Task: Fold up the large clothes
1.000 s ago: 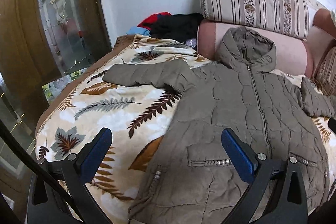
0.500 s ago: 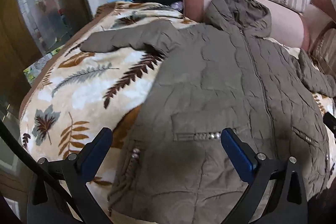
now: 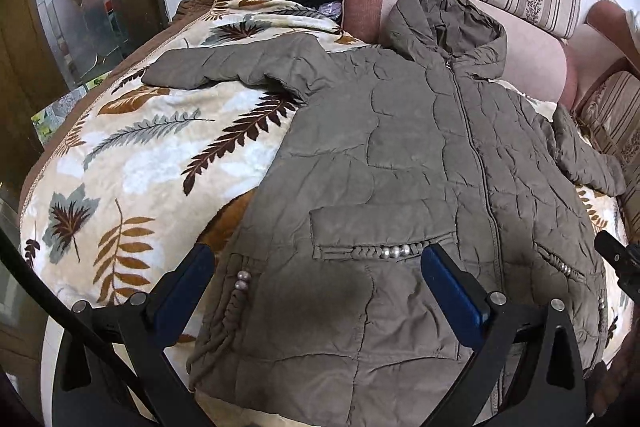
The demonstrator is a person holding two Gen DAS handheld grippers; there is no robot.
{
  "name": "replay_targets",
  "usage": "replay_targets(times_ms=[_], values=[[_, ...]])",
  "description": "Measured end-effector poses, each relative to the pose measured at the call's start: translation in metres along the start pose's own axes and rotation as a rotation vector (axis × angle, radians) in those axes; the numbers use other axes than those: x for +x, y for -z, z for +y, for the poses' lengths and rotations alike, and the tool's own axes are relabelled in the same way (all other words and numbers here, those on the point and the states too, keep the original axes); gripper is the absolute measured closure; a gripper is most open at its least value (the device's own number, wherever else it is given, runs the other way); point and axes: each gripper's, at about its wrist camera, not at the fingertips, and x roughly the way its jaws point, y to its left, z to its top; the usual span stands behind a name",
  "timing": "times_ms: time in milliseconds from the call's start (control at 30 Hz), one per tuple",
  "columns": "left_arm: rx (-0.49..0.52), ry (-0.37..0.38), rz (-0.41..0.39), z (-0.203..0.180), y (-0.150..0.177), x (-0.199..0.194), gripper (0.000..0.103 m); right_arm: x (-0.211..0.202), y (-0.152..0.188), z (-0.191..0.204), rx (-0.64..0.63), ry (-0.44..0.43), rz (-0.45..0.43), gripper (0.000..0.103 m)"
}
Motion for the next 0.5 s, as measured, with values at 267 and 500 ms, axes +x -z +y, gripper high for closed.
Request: replay_targets(times_ms=[267,500], values=[[-0.022,-0.026,0.008,0.014,0.000,-0.002,0.000,-0.003,0.005,0.018,-0.042,0.009,0.011,0.002],[-0.033,-0.049,0.008,0.023,0.001,-0.002,0.000,-0.006,0.007,0.033,-0.083,0.010,0.007,0.002]])
